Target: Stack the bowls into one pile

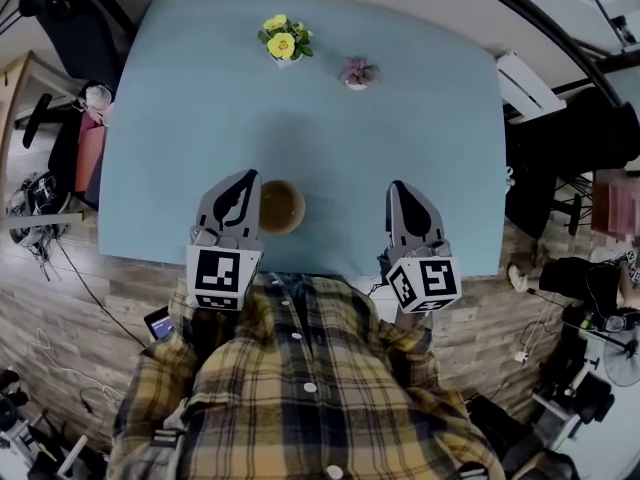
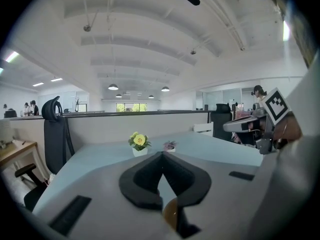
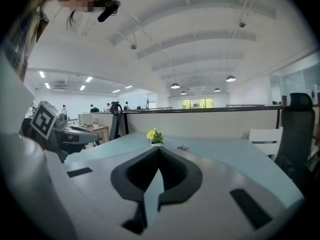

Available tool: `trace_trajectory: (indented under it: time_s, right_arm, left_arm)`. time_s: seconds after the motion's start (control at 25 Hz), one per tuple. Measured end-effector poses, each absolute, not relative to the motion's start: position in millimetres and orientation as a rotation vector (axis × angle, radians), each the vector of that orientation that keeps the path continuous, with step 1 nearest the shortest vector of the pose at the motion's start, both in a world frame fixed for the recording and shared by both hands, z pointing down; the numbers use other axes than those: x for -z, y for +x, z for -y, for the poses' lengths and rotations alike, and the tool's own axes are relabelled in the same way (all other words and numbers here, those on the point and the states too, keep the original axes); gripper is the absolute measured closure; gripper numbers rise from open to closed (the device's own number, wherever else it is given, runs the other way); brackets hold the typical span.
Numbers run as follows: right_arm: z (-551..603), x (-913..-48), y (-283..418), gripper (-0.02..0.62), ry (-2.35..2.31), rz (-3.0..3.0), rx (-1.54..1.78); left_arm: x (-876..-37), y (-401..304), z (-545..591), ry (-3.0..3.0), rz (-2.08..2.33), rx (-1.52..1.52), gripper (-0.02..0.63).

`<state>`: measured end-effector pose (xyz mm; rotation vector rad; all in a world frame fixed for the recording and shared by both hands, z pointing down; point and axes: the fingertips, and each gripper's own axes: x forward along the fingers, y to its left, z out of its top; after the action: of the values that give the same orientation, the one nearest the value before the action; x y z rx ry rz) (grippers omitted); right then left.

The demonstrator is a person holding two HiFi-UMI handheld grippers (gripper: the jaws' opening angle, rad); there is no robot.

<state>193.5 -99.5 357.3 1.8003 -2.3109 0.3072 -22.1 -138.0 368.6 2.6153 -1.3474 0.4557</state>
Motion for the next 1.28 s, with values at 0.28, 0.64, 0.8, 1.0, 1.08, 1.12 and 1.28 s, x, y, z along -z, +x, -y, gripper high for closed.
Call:
trace_trajectory:
  time_s: [0.28, 0.64, 0.8, 1.0, 1.08, 1.12, 1.28]
  right_arm:
    - [99.6, -358.6, 191.1, 0.594, 1.777, 2.331, -0.309]
    - [101.1, -359.1, 190.8, 0.594, 1.754, 2.340, -0.310]
    - [101.4, -359.0, 190.6, 0.594, 1.744, 2.342, -0.318]
    - [97.8, -360.3, 193.3, 0.594, 1.746, 2.337, -0.321]
    - [96.7, -360.7, 194.0, 0.594, 1.749, 2.333, -0.320]
    - [96.1, -360.9, 194.3, 0.594, 1.749, 2.331, -0.319]
    - [94.4, -360.1, 195.9, 0.594, 1.753, 2.325, -0.314]
  left_arm:
    - [-370.1, -24.2, 133.8, 2.605, 1.370, -0.458, 0.615]
    - [-369.5, -22.4, 132.7, 2.602, 1.375, -0.456, 0.615]
    - [-370.2, -21.2, 132.6, 2.597, 1.373, -0.459, 0.615]
    - [-370.3, -19.8, 131.4, 2.598, 1.376, -0.457, 0.615]
    - [-370.5, -19.9, 131.8, 2.597, 1.379, -0.453, 0.615]
    - [-370.6, -19.8, 131.9, 2.597, 1.380, -0.454, 0.615]
    - [-371.0, -18.8, 132.0, 2.600, 1.378, -0.458, 0.615]
